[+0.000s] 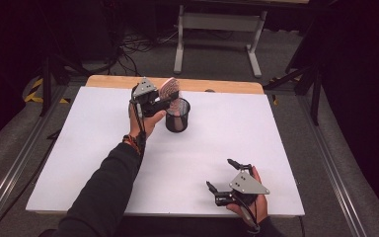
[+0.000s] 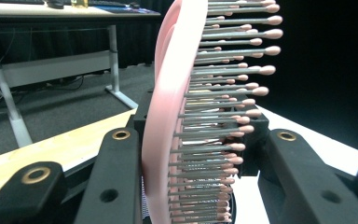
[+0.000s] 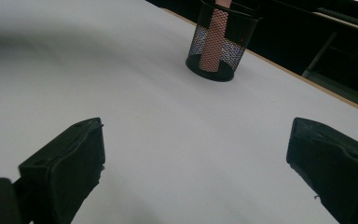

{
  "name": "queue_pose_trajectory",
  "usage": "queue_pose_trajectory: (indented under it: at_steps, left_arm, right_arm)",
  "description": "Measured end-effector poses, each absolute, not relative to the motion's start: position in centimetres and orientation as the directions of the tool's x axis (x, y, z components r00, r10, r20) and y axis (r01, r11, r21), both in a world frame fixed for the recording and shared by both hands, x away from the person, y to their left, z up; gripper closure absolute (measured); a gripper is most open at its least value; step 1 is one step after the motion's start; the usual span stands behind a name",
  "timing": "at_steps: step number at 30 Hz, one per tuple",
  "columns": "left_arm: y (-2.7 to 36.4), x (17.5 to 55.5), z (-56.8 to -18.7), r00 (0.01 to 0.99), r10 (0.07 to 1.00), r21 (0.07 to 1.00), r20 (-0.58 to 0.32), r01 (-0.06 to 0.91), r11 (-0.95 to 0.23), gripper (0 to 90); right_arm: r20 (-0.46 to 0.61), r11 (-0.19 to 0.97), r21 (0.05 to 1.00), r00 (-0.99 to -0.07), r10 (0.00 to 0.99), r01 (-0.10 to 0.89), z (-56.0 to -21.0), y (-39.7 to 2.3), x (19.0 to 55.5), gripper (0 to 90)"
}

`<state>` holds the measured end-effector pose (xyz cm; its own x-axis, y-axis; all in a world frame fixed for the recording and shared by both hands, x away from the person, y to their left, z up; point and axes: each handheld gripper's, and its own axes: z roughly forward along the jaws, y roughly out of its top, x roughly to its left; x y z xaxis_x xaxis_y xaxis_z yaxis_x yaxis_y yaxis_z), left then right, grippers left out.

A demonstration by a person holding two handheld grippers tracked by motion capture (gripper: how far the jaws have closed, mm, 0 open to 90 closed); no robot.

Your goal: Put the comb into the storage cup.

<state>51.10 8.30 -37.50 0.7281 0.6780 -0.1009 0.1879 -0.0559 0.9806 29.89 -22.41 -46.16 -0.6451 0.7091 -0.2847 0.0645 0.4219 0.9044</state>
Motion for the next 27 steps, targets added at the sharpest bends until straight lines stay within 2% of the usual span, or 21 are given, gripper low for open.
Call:
queue_pose_trajectory:
  at_steps: [12,27]
  left_arm:
    - [8.7,51.3,-37.8,0.690,0.720,0.976,-0.077,0.199,-0.087,59.4]
    - [10.8,52.1,-38.8,0.652,0.748,0.965,-0.129,0.255,-0.055,53.8]
  right_arm:
    - [-0.300,0.455,0.887,-0.656,0.693,0.075,-46.4,-22.0,30.0,5.5]
    - [-0.322,0.493,0.867,-0.673,0.666,0.073,-46.5,-21.5,29.9,5.9]
